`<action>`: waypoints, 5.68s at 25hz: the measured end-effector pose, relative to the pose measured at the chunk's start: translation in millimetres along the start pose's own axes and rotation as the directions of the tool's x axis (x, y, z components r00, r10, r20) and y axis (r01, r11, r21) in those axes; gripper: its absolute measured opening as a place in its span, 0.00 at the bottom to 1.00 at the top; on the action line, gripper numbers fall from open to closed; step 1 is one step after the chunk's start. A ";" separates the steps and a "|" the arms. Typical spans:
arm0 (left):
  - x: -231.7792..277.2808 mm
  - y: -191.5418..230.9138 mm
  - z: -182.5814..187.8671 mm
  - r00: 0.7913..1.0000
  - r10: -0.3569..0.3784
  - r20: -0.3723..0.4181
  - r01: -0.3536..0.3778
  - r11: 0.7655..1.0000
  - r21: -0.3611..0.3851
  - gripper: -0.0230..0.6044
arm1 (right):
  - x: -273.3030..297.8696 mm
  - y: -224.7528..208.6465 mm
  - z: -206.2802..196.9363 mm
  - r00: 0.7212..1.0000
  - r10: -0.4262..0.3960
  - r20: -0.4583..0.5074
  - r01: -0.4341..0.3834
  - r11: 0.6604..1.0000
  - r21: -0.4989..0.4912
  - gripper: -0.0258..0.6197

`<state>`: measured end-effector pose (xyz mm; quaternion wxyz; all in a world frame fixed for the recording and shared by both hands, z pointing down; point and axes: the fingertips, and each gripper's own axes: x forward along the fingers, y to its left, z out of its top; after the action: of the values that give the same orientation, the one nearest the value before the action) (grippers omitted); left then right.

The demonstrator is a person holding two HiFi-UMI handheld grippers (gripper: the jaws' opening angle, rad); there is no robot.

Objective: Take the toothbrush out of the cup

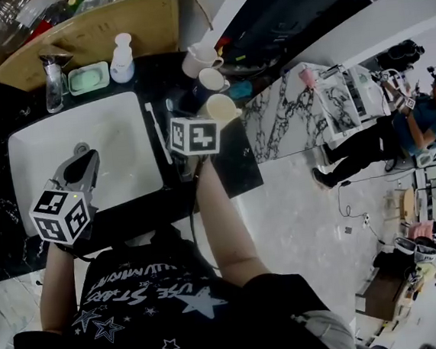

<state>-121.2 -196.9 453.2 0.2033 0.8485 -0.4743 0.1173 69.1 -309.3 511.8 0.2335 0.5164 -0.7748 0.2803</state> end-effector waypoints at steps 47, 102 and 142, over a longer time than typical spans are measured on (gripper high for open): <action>60.9 -9.9 50.6 0.969 0.228 0.098 -0.224 0.973 -0.049 0.05 | 24.2 -32.6 163.7 0.989 0.118 0.085 -0.029 0.733 -0.679 0.20; -17.4 -36.3 11.1 0.990 -0.125 0.063 0.123 0.992 0.024 0.05 | -124.9 23.4 55.0 0.976 -0.091 0.197 0.159 0.916 -0.368 0.16; -10.0 14.6 9.0 0.998 -0.037 0.059 0.040 0.998 -0.038 0.05 | -49.7 -5.9 27.5 0.961 -0.233 0.148 0.250 0.962 -0.111 0.23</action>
<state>-138.9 -200.3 444.7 0.2083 0.8564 -0.4658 0.0791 90.4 -296.4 460.4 0.2463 0.6086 -0.7362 0.1643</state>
